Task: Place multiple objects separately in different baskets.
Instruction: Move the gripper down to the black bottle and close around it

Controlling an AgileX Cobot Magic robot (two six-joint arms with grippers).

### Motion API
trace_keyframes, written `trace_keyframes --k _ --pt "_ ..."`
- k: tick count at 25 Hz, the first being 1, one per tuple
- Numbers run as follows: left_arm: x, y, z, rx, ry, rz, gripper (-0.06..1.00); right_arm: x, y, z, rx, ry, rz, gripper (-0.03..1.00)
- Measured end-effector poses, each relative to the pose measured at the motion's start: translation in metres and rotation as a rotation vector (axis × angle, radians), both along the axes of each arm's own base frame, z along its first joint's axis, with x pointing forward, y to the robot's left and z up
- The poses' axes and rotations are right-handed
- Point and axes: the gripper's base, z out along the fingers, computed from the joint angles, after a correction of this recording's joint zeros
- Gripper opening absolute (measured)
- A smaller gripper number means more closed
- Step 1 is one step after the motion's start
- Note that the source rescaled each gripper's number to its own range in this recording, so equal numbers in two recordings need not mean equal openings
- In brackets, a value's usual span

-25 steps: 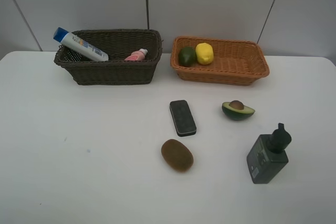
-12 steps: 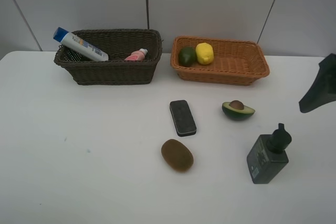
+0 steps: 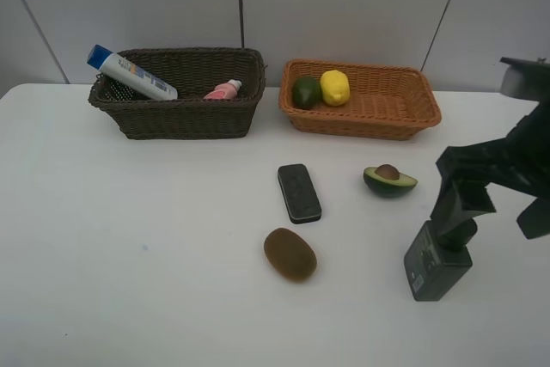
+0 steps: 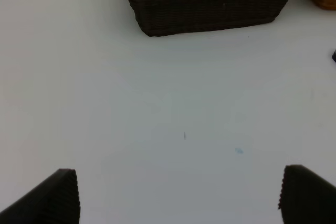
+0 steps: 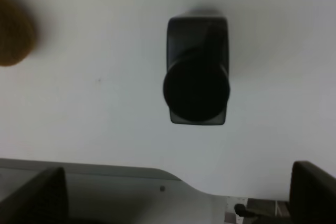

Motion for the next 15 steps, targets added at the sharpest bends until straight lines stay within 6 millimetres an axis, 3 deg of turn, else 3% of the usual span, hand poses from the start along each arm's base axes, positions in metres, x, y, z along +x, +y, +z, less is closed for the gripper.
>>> trace_keyframes --k 5,15 --pt "0.000 0.000 0.000 0.000 0.000 0.000 1.00 0.012 0.016 -0.018 -0.018 0.017 0.008 1.00" --pt "0.000 0.000 0.000 0.000 0.000 0.000 1.00 0.028 0.016 -0.034 -0.109 -0.019 -0.009 1.00"
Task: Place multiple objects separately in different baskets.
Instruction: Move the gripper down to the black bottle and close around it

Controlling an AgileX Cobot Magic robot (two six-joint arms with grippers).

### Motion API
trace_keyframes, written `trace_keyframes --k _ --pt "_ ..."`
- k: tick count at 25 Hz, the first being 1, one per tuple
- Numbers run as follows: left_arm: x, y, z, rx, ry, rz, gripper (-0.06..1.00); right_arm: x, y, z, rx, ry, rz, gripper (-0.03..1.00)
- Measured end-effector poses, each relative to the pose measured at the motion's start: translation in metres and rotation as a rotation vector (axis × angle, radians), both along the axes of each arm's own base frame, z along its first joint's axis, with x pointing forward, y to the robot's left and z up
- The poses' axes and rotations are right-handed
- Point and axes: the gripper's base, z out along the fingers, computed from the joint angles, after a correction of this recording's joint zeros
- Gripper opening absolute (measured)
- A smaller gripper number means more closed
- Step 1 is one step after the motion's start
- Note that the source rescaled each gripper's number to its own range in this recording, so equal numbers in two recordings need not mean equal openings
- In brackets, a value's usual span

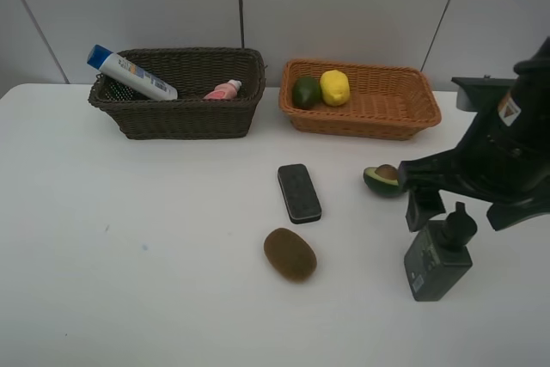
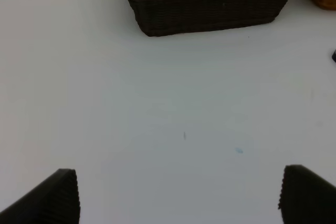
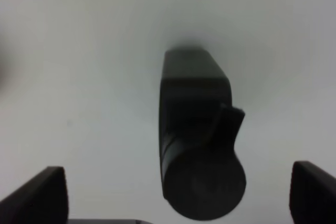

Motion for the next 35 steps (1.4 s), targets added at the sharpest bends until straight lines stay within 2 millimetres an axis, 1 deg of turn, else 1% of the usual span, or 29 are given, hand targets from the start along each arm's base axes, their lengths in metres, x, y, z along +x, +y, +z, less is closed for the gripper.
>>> trace_keyframes --k 3,6,11,14,20,24,29,30,32,33,35 --pt "0.000 0.000 0.000 0.000 0.000 0.000 1.00 0.004 0.002 -0.007 -0.005 0.009 0.003 1.00" --pt "0.000 0.000 0.000 0.000 0.000 0.000 1.00 0.002 0.001 -0.018 -0.009 0.016 0.003 1.00" --pt "0.000 0.000 0.000 0.000 0.000 0.000 1.00 -0.002 -0.016 -0.038 -0.016 0.039 -0.050 1.00" --pt "0.000 0.000 0.000 0.000 0.000 0.000 1.00 -0.003 -0.022 -0.046 -0.004 0.027 -0.062 1.00" --pt "0.000 0.000 0.000 0.000 0.000 0.000 1.00 0.000 -0.020 -0.054 0.022 -0.010 -0.032 1.00" --pt "0.000 0.000 0.000 0.000 0.000 0.000 1.00 0.004 -0.017 -0.071 -0.007 0.048 -0.019 1.00" --pt "0.000 0.000 0.000 0.000 0.000 0.000 1.00 0.011 -0.014 -0.076 -0.005 0.045 -0.009 0.99" --pt "0.000 0.000 0.000 0.000 0.000 0.000 1.00 0.011 -0.014 -0.076 -0.004 0.043 -0.008 0.96" --pt "0.000 0.000 0.000 0.000 0.000 0.000 1.00 0.012 -0.013 -0.076 -0.003 0.041 -0.007 0.79" --pt "0.000 0.000 0.000 0.000 0.000 0.000 1.00 0.012 -0.013 -0.076 -0.004 0.042 -0.007 0.63" --pt "0.000 0.000 0.000 0.000 0.000 0.000 1.00 0.012 -0.013 -0.076 -0.008 0.049 -0.005 0.22"
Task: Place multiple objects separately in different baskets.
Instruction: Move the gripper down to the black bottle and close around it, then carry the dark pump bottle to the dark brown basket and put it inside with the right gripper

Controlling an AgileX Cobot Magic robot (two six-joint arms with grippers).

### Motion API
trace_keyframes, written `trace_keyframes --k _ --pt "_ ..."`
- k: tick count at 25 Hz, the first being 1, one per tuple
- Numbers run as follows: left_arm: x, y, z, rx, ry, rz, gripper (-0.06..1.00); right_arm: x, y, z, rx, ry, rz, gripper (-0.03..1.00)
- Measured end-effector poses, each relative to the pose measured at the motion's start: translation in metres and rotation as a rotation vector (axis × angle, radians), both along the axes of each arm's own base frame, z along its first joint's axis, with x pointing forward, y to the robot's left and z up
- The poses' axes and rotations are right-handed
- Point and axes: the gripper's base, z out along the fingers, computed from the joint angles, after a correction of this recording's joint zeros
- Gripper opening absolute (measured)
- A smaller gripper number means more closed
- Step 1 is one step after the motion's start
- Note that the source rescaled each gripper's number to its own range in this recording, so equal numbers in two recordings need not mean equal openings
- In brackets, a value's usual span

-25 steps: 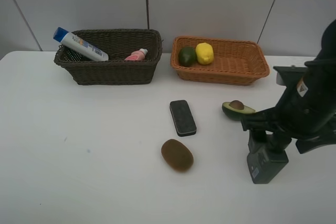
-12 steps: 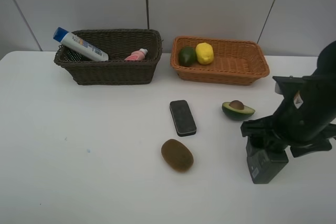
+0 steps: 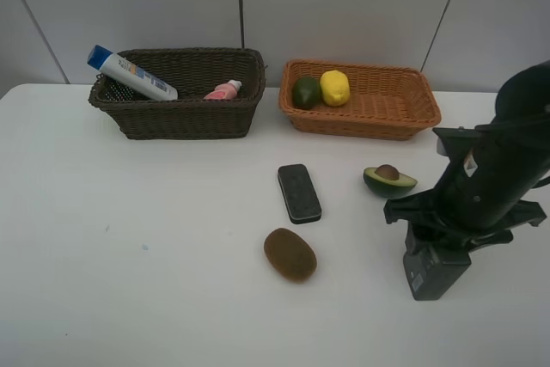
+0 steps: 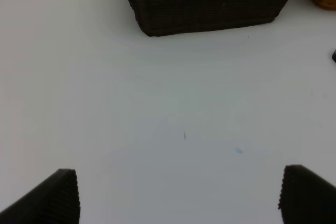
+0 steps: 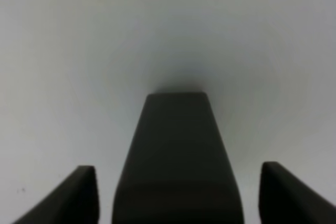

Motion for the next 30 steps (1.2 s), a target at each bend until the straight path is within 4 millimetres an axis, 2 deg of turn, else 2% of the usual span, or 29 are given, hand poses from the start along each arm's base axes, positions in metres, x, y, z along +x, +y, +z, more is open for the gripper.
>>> trace_keyframes --k 1,2,9,12,15,19,22,24,27,30 --pt "0.000 0.000 0.000 0.000 0.000 0.000 1.00 -0.001 0.000 0.000 -0.004 0.006 -0.001 0.05" --pt "0.000 0.000 0.000 0.000 0.000 0.000 1.00 -0.001 0.000 0.000 -0.005 0.008 0.000 0.00" --pt "0.000 0.000 0.000 0.000 0.000 0.000 1.00 0.001 0.000 0.005 -0.021 0.034 -0.007 0.01" --pt "0.000 0.000 0.000 0.000 0.000 0.000 1.00 0.003 0.000 0.019 -0.059 0.080 0.012 0.01" --pt "0.000 0.000 0.000 0.000 0.000 0.000 1.00 0.026 0.006 0.064 -0.022 -0.035 0.044 0.01" --pt "0.000 0.000 0.000 0.000 0.000 0.000 1.00 0.070 -0.001 0.116 0.011 -0.167 0.017 0.01" --pt "0.000 0.000 0.000 0.000 0.000 0.000 1.00 0.101 -0.008 0.130 0.003 -0.189 0.015 0.01" --pt "0.000 0.000 0.000 0.000 0.000 0.000 1.00 0.115 -0.005 0.132 0.002 -0.188 0.027 0.01" --pt "0.000 0.000 0.000 0.000 0.000 0.000 1.00 0.131 0.011 0.143 0.031 -0.231 0.056 0.01" --pt "0.000 0.000 0.000 0.000 0.000 0.000 1.00 0.146 0.035 0.162 0.089 -0.325 0.102 0.01"
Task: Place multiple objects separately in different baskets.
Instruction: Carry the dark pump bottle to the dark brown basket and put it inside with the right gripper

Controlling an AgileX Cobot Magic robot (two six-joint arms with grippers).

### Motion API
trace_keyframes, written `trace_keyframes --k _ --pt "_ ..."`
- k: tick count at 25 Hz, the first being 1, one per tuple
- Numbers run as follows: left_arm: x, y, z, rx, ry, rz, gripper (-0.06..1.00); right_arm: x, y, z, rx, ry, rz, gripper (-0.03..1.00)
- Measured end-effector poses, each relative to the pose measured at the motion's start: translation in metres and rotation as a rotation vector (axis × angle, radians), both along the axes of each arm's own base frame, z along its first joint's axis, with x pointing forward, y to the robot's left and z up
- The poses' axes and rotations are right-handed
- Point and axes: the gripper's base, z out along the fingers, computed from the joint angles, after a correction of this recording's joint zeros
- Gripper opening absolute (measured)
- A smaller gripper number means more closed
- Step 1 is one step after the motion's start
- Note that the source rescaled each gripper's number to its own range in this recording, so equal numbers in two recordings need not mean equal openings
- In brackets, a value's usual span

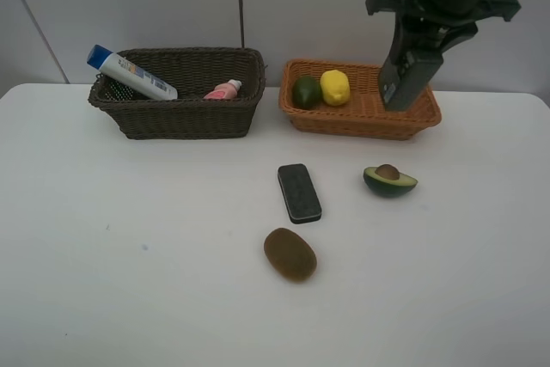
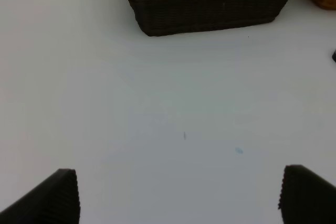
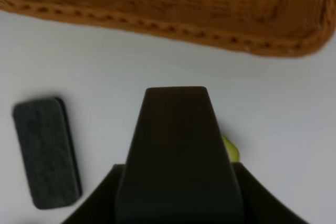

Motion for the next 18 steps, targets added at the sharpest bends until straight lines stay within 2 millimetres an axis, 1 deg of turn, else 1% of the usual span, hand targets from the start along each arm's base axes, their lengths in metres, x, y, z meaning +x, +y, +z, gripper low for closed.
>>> trace_keyframes --k 3,6,7,9,12,15,18 --pt "0.000 0.000 0.000 -0.001 0.000 -0.001 1.00 0.019 0.031 0.015 0.091 -0.133 0.083 0.01" --pt "0.000 0.000 0.000 -0.001 0.000 -0.001 1.00 0.037 0.069 0.018 0.194 -0.252 0.177 0.01" --pt "0.000 0.000 0.000 -0.001 0.000 -0.001 1.00 0.044 0.082 0.015 0.221 -0.288 0.205 0.01" --pt "0.000 0.000 0.000 -0.001 0.000 -0.001 1.00 0.055 0.105 0.005 0.264 -0.346 0.258 0.01" --pt "0.000 0.000 0.000 -0.001 0.000 -0.001 1.00 0.072 0.135 -0.026 0.309 -0.431 0.311 0.01" --pt "0.000 0.000 0.000 -0.001 0.000 -0.001 1.00 0.083 0.158 -0.055 0.361 -0.503 0.324 0.01" --pt "0.000 0.000 0.000 -0.001 0.000 -0.001 1.00 0.087 0.180 -0.081 0.397 -0.569 0.336 0.01"
